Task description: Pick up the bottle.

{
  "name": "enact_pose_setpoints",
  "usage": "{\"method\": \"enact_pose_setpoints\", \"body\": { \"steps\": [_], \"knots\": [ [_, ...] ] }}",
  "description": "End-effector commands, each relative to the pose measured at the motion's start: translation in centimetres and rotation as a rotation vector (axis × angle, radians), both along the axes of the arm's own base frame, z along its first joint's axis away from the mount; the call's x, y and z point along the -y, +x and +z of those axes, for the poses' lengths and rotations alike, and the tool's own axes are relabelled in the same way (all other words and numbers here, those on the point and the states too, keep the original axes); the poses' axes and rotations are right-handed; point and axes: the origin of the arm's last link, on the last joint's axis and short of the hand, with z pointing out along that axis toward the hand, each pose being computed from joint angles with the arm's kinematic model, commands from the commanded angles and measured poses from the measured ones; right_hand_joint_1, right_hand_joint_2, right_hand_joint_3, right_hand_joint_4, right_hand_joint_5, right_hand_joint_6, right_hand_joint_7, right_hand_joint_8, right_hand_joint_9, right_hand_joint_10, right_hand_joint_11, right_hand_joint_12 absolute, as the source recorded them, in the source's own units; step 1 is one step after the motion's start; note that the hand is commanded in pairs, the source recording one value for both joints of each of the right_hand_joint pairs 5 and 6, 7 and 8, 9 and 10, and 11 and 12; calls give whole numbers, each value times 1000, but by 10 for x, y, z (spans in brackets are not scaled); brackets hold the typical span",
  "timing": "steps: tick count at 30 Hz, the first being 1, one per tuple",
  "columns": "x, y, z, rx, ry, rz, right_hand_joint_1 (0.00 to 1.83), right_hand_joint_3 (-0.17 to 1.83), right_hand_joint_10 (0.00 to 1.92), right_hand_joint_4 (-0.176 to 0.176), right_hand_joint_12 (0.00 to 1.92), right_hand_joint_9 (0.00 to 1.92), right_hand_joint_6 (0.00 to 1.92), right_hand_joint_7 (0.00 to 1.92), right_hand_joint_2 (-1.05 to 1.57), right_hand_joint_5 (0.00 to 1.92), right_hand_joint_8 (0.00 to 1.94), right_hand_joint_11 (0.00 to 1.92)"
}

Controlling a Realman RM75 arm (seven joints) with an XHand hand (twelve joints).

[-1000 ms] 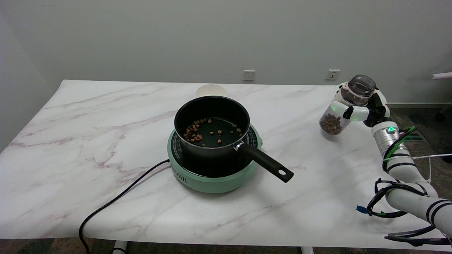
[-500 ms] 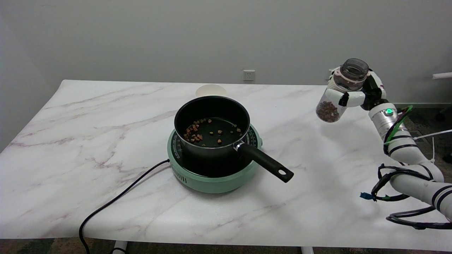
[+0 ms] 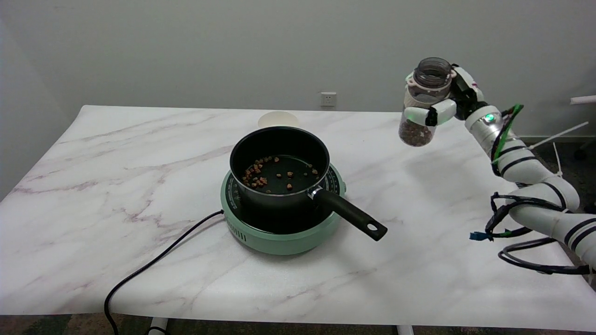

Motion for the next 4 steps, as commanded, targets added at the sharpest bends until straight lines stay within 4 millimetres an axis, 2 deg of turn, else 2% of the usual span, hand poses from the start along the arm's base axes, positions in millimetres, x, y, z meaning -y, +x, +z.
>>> {"method": "enact_pose_setpoints", "body": {
  "steps": [1,4],
  "knots": [
    [30,59,-56,-238,91,-40,1468,1245,920,0,567,920,934,1081,-222,934,1081,567],
    [31,63,-68,-257,117,-39,1468,1260,908,0,552,908,916,1069,-253,916,1069,552]
  ]
}}
